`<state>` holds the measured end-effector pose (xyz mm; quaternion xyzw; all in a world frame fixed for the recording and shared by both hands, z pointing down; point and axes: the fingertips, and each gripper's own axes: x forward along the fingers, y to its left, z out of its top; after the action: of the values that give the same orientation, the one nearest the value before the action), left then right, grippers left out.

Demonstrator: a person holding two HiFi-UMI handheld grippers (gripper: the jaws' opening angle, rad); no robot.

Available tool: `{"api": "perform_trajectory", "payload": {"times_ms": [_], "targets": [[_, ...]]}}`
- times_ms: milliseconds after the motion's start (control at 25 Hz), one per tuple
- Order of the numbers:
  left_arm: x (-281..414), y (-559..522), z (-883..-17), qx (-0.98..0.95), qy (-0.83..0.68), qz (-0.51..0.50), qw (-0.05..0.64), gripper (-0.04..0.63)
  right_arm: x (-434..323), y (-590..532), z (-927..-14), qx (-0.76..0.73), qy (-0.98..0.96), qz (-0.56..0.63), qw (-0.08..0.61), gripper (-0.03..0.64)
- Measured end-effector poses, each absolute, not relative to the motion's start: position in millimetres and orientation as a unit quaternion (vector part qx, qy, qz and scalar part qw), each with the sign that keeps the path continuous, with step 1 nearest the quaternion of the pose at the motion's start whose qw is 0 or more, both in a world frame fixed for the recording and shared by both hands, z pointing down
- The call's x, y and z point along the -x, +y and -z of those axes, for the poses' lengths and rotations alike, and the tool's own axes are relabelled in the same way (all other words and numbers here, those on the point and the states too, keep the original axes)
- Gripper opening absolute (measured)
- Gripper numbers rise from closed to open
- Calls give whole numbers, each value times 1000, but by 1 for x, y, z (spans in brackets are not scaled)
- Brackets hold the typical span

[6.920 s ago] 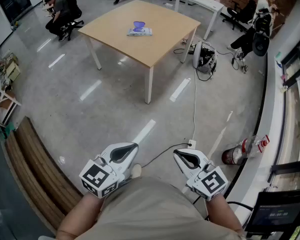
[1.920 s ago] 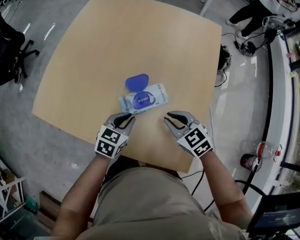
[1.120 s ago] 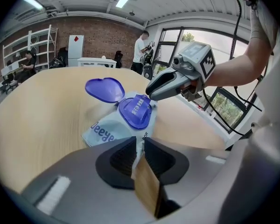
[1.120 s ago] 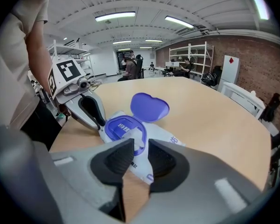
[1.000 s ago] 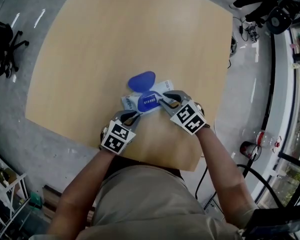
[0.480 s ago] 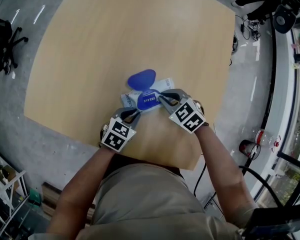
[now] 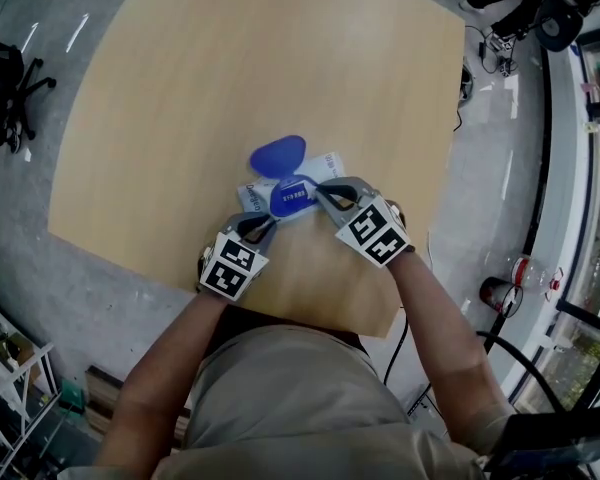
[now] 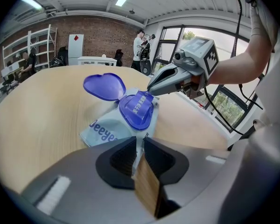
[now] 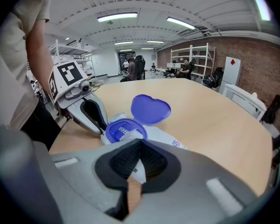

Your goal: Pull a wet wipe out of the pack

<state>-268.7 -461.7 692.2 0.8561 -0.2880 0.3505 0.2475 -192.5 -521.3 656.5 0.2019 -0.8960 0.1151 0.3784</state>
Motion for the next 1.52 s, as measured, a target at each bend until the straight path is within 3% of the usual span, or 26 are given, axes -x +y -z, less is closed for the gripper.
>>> {"api": "perform_trajectory", "payload": {"times_ms": [1520], "targets": [[263, -448, -676, -836, -339, -367, 226, 63, 127, -510, -515, -298, -910, -42, 287, 0]]}}
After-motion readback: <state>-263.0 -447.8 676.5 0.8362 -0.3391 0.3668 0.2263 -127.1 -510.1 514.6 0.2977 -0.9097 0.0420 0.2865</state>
